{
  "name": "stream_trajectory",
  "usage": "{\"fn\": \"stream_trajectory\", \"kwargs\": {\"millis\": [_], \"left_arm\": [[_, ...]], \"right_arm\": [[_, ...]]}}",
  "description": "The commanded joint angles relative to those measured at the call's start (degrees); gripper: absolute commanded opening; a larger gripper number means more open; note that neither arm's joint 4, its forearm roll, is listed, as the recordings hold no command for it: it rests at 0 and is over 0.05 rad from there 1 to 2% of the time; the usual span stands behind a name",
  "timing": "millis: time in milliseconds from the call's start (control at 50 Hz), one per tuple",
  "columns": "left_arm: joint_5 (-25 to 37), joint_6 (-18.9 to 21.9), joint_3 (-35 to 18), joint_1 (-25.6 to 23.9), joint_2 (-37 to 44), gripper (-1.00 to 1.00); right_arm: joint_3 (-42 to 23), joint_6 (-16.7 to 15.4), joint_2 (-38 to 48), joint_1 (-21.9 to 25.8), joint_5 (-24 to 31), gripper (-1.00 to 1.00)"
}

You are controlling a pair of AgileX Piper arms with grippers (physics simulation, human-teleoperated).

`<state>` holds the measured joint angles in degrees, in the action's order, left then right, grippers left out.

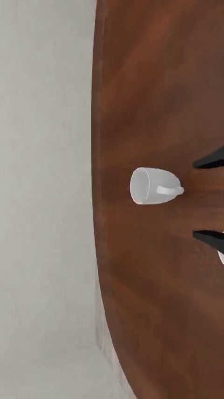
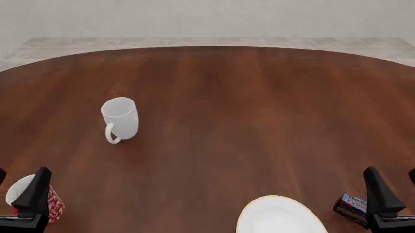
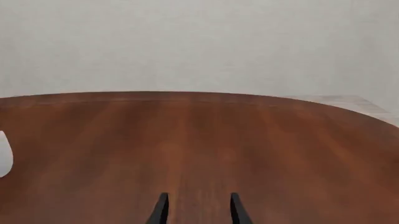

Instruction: Put the white mug on the plate.

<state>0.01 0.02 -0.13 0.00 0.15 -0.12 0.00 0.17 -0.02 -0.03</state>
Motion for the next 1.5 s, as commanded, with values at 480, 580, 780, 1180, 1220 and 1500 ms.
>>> {"fn": "stream_trajectory", "kwargs": {"millis": [480,580,780,1180,1220,1500], "left_arm": [[-0.2,0.0,0.1,0.0,0.2,1.0],[-0.4,0.0,-0.1,0.0,0.6,1.0],[-1.5,-1.7,-3.4,-0.8,5.3,1.0],[8.8,2.6,-20.0,-5.5,20.8,1.0],[8.9,2.8,-20.3,-5.7,21.5,1.0],[14.9,-1.2,-27.5,-6.8,29.4,1.0]], "right_arm": [[-0.4,0.0,0.3,0.0,0.1,1.0],[-0.2,0.0,0.6,0.0,-0.3,1.0],[-0.3,0.0,0.5,0.0,-0.2,1.0],[-0.2,0.0,0.4,0.0,-0.1,1.0],[-0.2,0.0,0.3,0.0,-0.1,1.0],[-0.1,-0.2,0.2,0.0,-0.1,1.0]]}}
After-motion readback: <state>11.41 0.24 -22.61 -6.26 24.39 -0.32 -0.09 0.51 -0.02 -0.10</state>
